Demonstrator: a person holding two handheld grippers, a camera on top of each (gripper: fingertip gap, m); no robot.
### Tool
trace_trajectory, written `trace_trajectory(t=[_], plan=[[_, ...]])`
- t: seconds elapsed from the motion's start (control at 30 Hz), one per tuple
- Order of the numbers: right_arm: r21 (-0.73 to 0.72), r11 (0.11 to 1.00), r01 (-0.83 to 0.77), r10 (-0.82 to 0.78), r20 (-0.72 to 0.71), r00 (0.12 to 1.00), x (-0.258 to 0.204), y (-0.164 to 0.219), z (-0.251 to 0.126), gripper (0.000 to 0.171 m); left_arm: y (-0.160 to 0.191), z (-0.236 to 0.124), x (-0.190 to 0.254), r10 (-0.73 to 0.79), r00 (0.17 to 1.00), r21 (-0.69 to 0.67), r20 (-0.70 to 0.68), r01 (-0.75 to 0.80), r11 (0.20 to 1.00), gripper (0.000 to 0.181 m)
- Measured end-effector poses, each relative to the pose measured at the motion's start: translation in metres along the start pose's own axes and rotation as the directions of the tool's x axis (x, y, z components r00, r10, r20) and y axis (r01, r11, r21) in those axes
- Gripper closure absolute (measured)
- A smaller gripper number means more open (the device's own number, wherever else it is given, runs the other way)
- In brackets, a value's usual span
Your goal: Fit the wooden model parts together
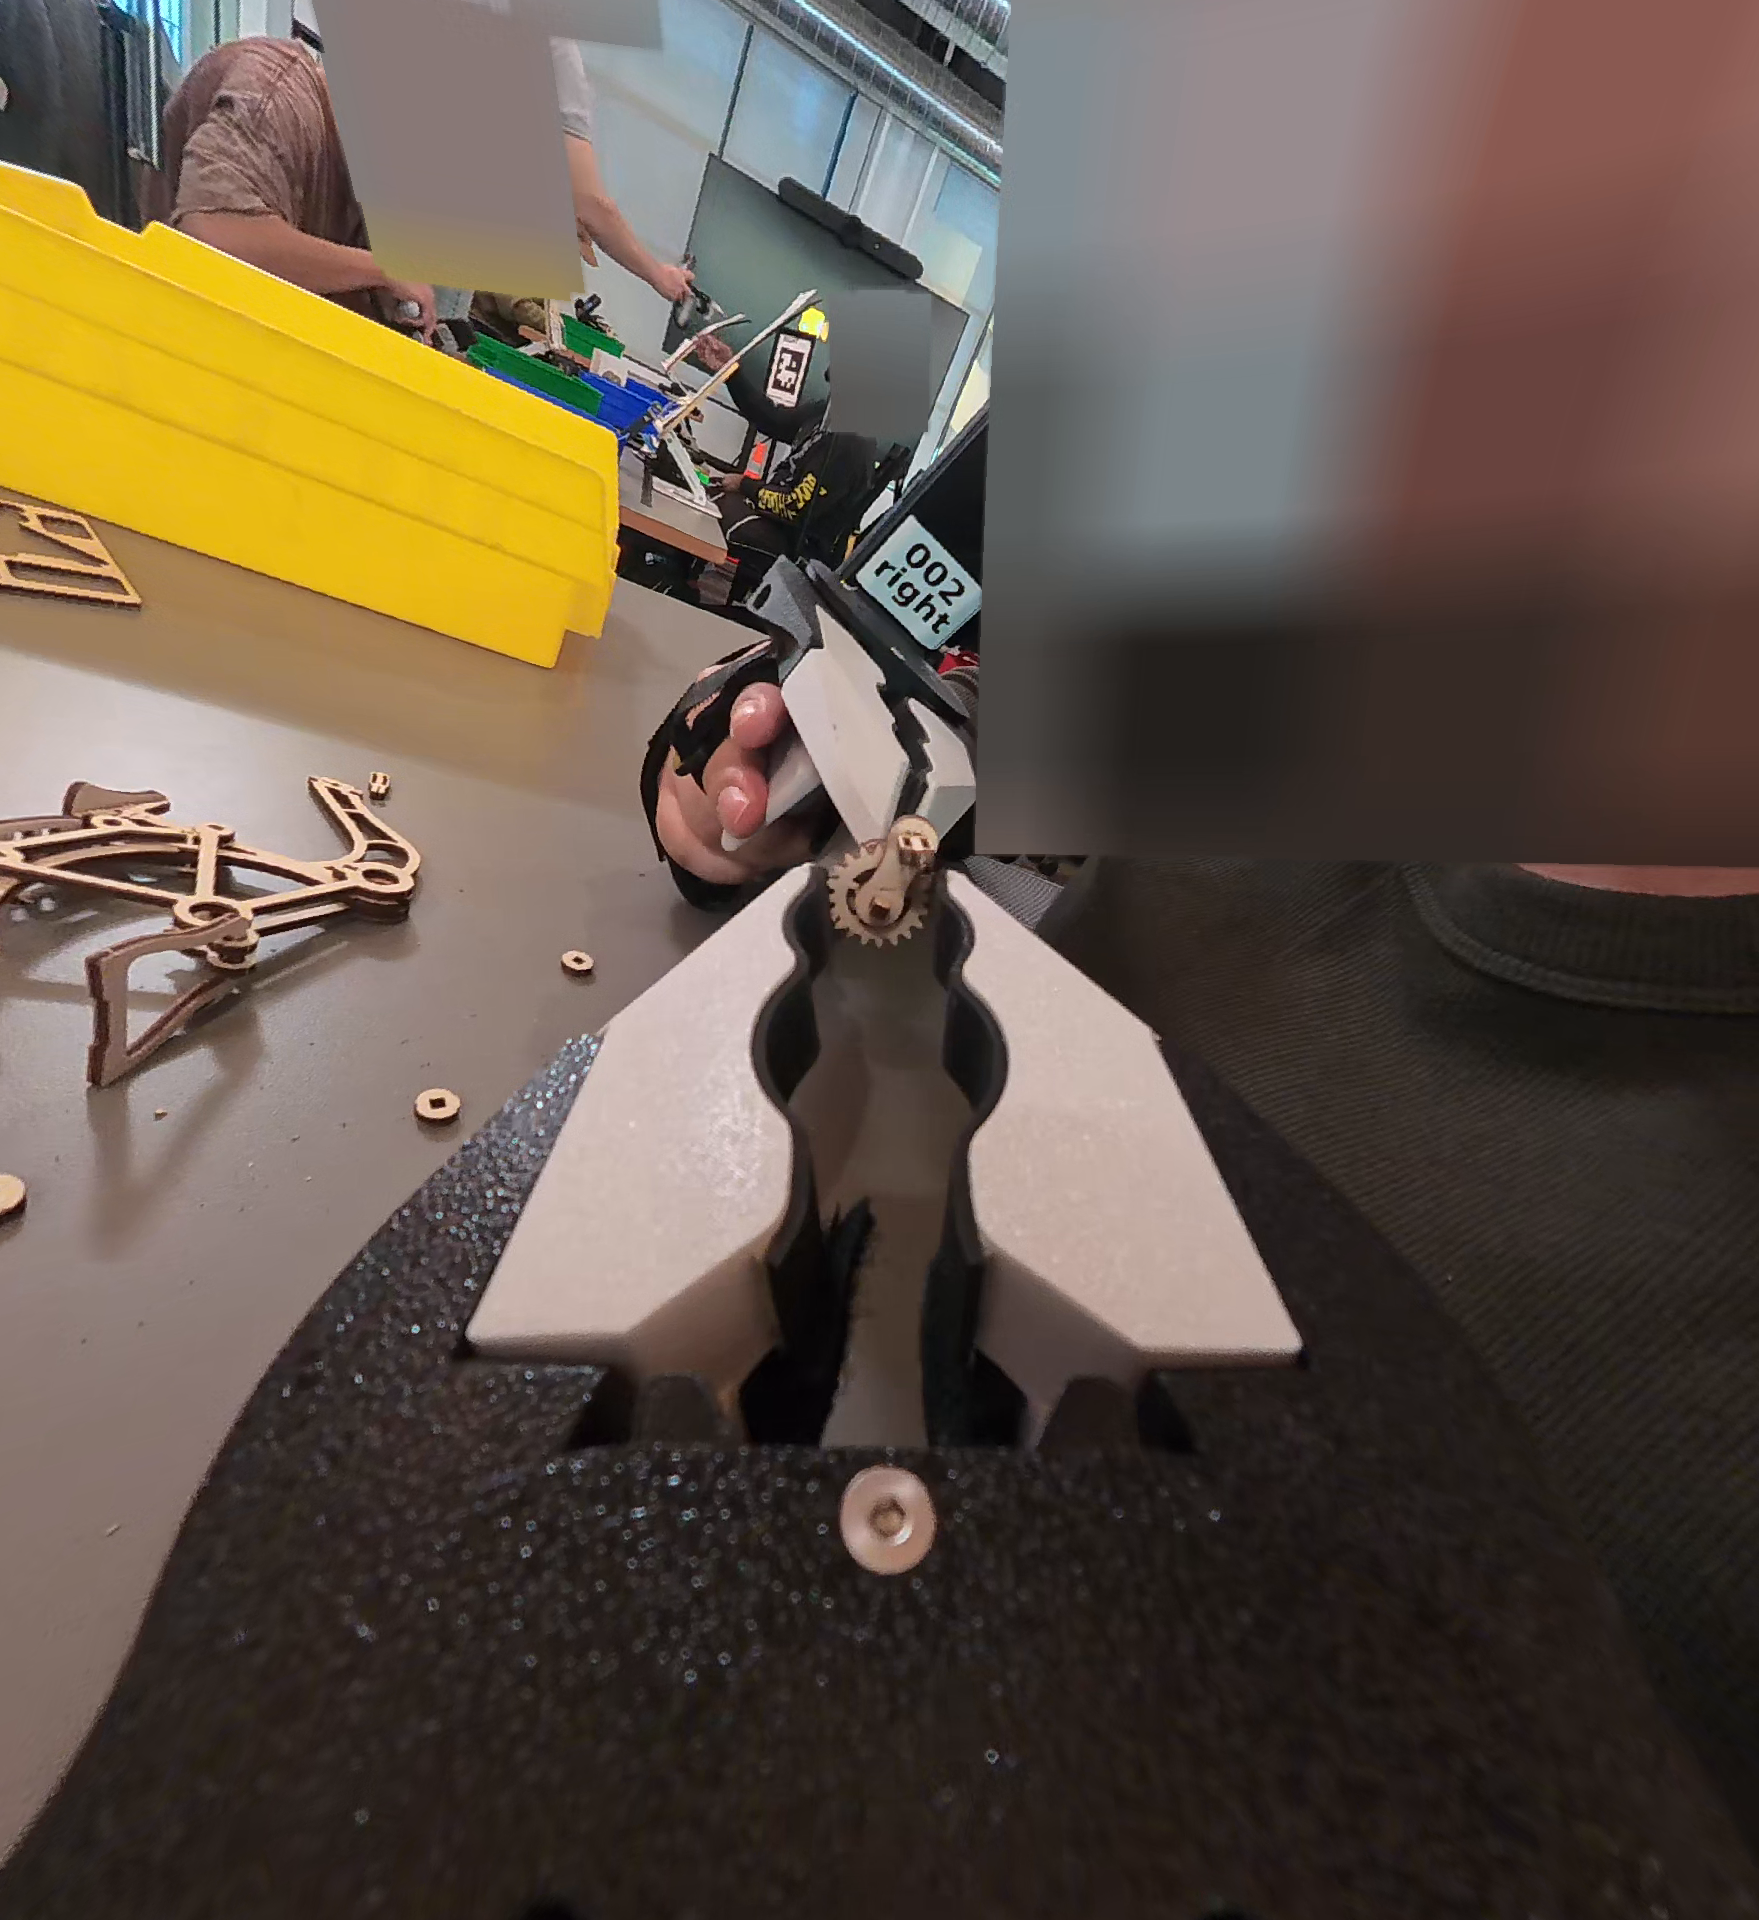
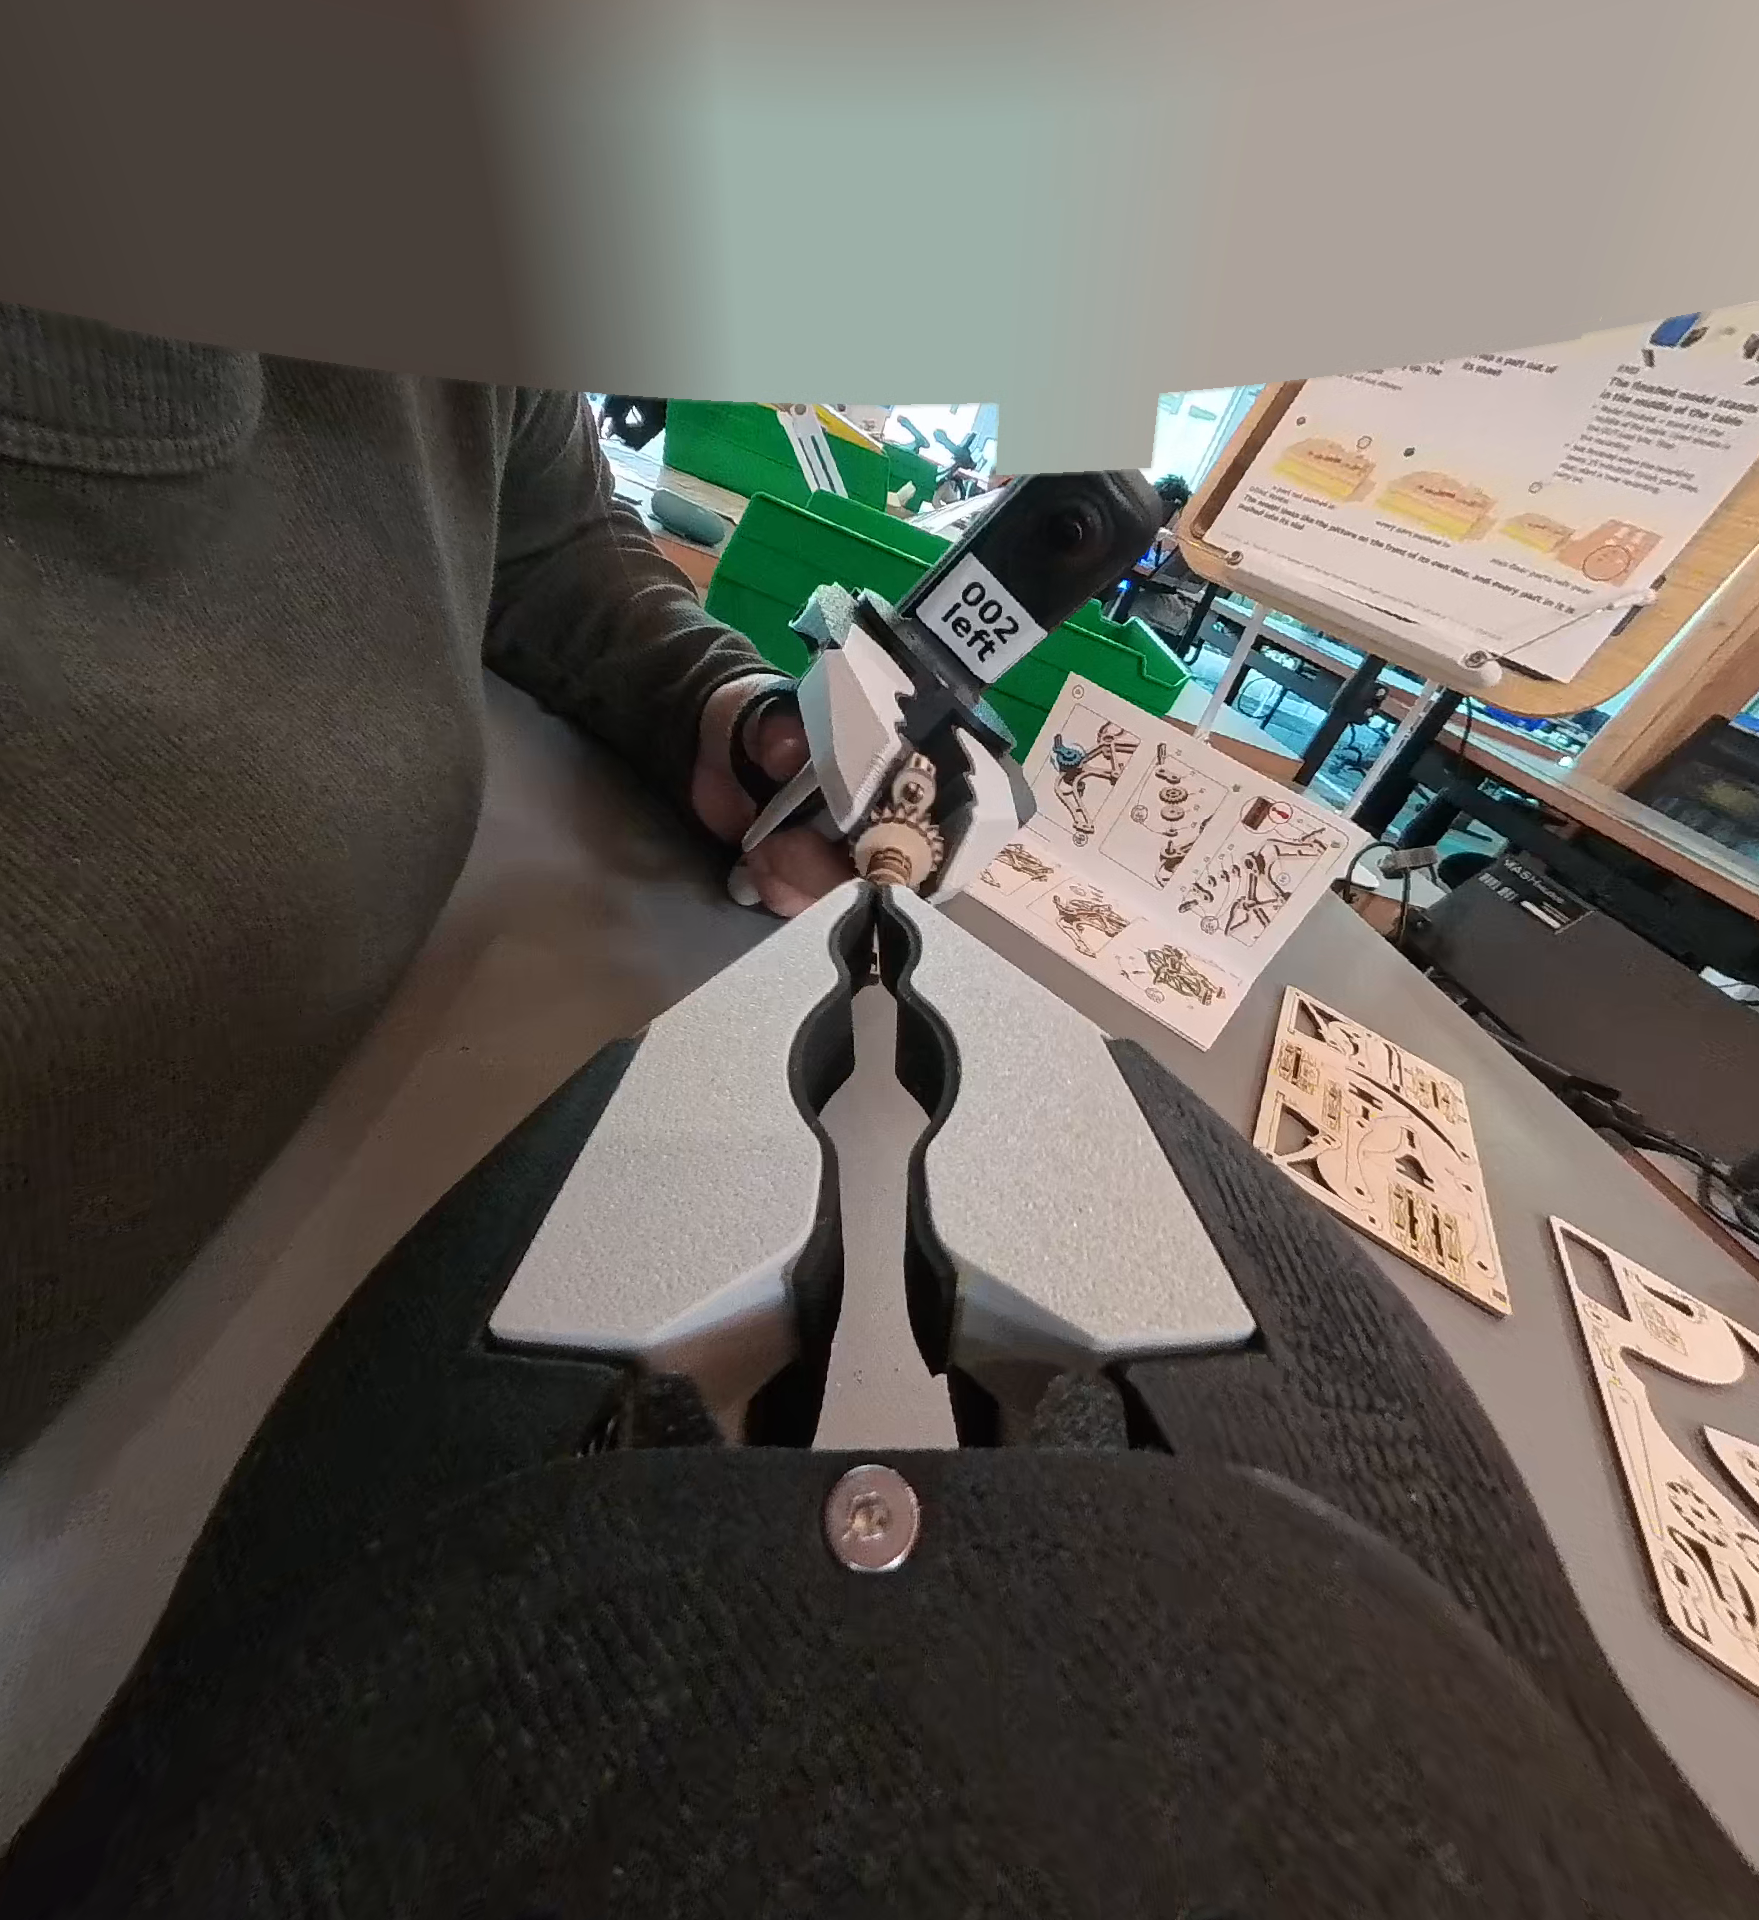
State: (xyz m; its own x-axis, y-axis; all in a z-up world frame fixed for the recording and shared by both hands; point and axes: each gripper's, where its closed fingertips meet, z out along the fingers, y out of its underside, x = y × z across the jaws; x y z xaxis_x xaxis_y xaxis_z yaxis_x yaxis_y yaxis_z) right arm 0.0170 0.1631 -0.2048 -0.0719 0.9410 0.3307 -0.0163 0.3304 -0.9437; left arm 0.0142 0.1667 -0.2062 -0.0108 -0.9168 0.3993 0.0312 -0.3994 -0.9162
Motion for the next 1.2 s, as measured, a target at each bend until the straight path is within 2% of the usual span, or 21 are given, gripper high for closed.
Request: trace_trajectory(t=[0.7,0.9,0.97,1.03,1.13,1.2], plan=[[-0.002,1.0,0.006,-0.007,-0.028,1.0,0.0014,0.0,0.0006,0.171,-0.0008,0.0009,-0.0007,0.026,0.999,0.016,0.042,-0.027,1.0,0.165],[0.008,0.999,-0.041,0.041,-0.049,0.998,0.0074,-0.001,0.0009,0.171,-0.0053,-0.0008,-0.0045,0.039,0.996,0.045,0.074,-0.042,0.998,0.165],[0.019,0.998,-0.055,0.056,-0.048,0.997,0.0073,-0.0027,0.0008,0.156,-0.0058,-0.0013,-0.0038,0.033,0.997,0.05,0.064,-0.036,0.998,0.165],[0.007,0.999,-0.051,0.051,-0.055,0.997,0.0081,-0.0011,0.0012,0.15,-0.0061,-0.0015,-0.004,0.026,0.998,0.052,0.06,-0.029,0.998,0.165],[-0.007,1.0,-0.031,0.03,-0.065,0.997,0.0081,0.0006,0.0024,0.163,-0.0043,0.0,-0.003,0.038,0.997,0.037,0.061,-0.04,0.998,0.165],[-0.01,1.0,-0.026,0.025,-0.068,0.997,0.008,0.0009,0.0028,0.164,-0.0043,0.0,-0.0033,0.036,0.998,0.037,0.061,-0.038,0.999,0.165]])
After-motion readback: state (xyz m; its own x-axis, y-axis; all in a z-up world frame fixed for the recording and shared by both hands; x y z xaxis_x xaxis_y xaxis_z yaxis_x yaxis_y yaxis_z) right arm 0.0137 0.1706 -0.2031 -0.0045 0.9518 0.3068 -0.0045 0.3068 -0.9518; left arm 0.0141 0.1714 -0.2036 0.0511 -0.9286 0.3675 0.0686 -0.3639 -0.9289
